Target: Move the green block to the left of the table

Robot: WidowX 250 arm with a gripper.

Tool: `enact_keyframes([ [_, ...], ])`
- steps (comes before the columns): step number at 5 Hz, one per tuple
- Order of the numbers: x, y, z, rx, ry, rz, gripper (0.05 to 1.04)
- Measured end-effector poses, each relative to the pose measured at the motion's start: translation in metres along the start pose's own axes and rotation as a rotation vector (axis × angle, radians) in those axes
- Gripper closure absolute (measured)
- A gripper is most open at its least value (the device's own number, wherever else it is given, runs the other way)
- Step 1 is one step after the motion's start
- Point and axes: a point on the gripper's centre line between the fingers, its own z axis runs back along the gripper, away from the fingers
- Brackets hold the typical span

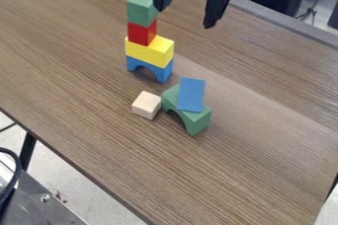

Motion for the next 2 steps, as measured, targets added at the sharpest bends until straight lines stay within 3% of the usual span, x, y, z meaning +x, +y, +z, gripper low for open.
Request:
enact_keyframes([
  [1,-0.0019,-0.0002,-0.0080,0.005,0.032,-0.002,0.083],
  [2,0.0030,0.0015,0.0008,0.019,0.019,0.005,0.083],
])
